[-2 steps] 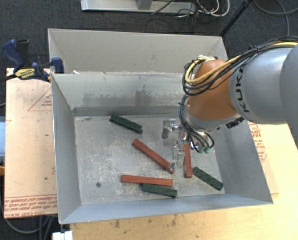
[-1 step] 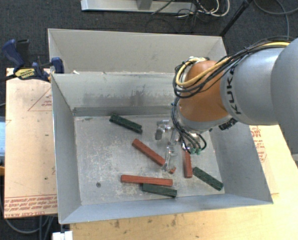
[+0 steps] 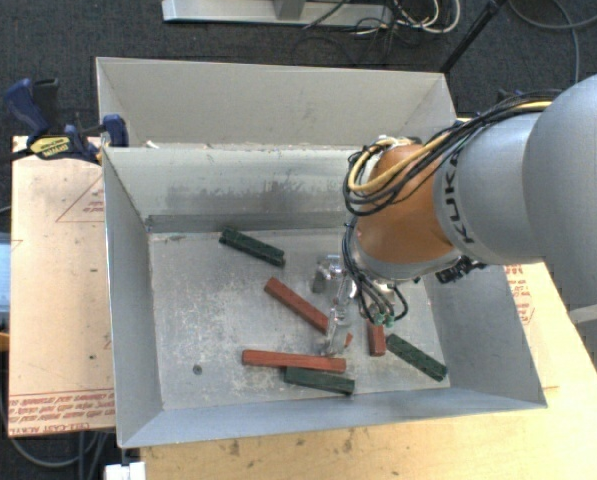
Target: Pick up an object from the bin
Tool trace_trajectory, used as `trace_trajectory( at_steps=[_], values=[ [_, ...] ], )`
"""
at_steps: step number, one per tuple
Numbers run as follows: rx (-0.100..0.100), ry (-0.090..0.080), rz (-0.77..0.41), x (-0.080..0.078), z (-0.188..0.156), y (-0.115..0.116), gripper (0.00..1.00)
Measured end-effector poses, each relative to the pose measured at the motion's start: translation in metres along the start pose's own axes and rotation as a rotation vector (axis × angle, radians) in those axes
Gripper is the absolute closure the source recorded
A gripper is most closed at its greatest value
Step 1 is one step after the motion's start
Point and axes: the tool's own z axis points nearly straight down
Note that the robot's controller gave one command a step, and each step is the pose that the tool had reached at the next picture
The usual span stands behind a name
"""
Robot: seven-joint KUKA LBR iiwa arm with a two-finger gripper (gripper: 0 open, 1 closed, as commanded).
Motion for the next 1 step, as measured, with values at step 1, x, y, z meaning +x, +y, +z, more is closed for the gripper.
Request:
trace_trajectory(
  at_steps=[1],
  values=[
    [0.000,-0.002,-0.001,-0.0006,-0.0002,0.0004,0.00]
  ],
)
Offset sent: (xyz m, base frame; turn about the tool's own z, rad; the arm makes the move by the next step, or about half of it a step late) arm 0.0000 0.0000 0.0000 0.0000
